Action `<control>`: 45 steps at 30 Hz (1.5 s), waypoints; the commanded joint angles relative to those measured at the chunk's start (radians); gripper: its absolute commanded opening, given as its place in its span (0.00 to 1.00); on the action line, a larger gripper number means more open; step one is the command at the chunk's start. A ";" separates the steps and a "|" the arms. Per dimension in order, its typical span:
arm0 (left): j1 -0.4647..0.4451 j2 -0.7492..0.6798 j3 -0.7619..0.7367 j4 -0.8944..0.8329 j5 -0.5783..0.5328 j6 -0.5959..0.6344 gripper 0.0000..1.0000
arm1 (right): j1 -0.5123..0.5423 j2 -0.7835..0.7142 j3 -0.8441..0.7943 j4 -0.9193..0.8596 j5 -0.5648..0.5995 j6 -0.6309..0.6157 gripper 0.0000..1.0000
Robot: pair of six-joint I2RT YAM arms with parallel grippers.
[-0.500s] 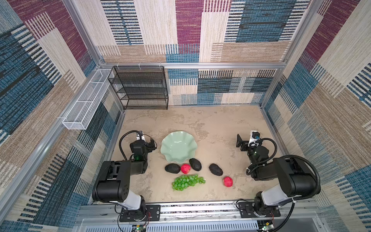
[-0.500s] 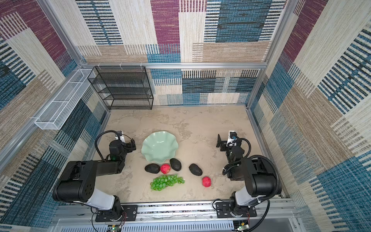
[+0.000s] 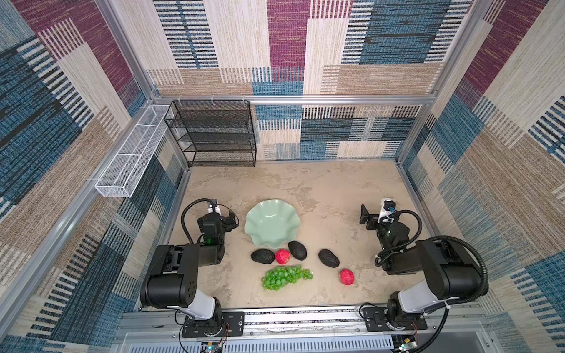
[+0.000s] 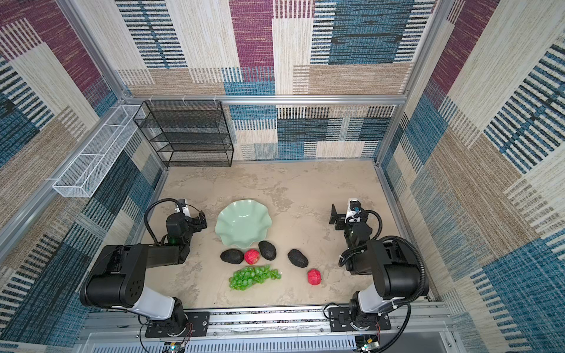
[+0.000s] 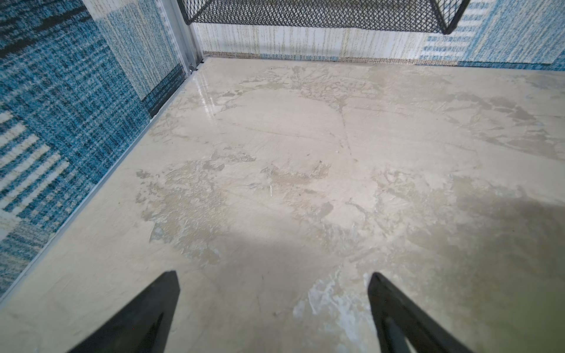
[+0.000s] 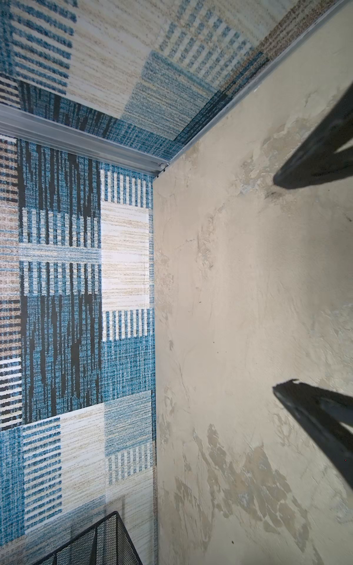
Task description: Place and organize the fake fruits in the fruit bowl
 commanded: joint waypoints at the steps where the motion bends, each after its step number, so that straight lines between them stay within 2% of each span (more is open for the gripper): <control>1: 0.002 -0.001 0.000 0.052 0.016 0.005 0.99 | -0.001 -0.002 0.007 0.017 -0.001 0.000 1.00; 7: 0.002 -0.001 -0.001 0.053 0.018 0.006 0.99 | 0.001 -0.014 0.009 0.007 0.010 0.004 1.00; 9: 0.002 -0.009 -0.008 0.068 0.013 0.004 0.97 | 0.001 -0.090 0.086 -0.196 0.062 0.024 1.00; 11: -0.001 -0.098 -0.028 0.029 0.005 0.012 0.90 | 0.001 -0.166 0.247 -0.489 0.088 0.039 1.00; 12: -0.019 -0.180 -0.025 -0.040 -0.050 0.016 0.89 | 0.001 -0.182 0.321 -0.617 0.064 0.065 1.00; 13: -0.042 -0.281 0.002 -0.184 -0.117 -0.011 0.90 | 0.001 -0.196 0.404 -0.734 0.029 0.147 1.00; 15: -0.042 -0.444 0.084 -0.475 -0.161 -0.229 0.98 | 0.001 -0.191 0.511 -0.873 -0.091 0.281 1.00; 17: -0.040 -0.553 0.101 -0.505 -0.079 -0.357 0.99 | 0.001 -0.170 0.535 -0.897 -0.323 0.289 1.00; 19: -0.039 -0.628 0.110 -0.511 0.006 -0.435 0.99 | 0.005 -0.176 0.509 -0.890 -0.451 0.319 1.00; 20: -0.039 -0.658 0.128 -0.554 0.025 -0.466 0.98 | 0.024 -0.183 0.521 -0.955 -0.448 0.307 1.00; 22: -0.039 -0.695 0.184 -0.687 0.036 -0.487 0.98 | 0.126 -0.178 0.588 -1.217 -0.294 0.209 0.98; 24: -0.039 -0.704 0.243 -0.829 0.033 -0.481 0.98 | 0.232 -0.154 0.624 -1.401 -0.190 0.161 0.94; 27: -0.039 -0.697 0.303 -0.968 0.085 -0.484 0.96 | 0.368 -0.166 0.582 -1.511 -0.138 0.187 0.93; 30: -0.039 -0.686 0.326 -1.004 0.170 -0.488 0.94 | 0.475 -0.196 0.520 -1.559 -0.096 0.241 0.93; 39: -0.039 -0.659 0.343 -1.010 0.214 -0.496 0.95 | 0.673 -0.248 0.407 -1.580 -0.067 0.373 0.92; 43: -0.039 -0.684 0.342 -1.017 0.205 -0.501 0.95 | 0.705 -0.211 0.397 -1.568 -0.056 0.396 0.86; 45: -0.039 -0.708 0.327 -1.006 0.195 -0.497 0.95 | 0.718 -0.204 0.388 -1.533 -0.049 0.402 0.78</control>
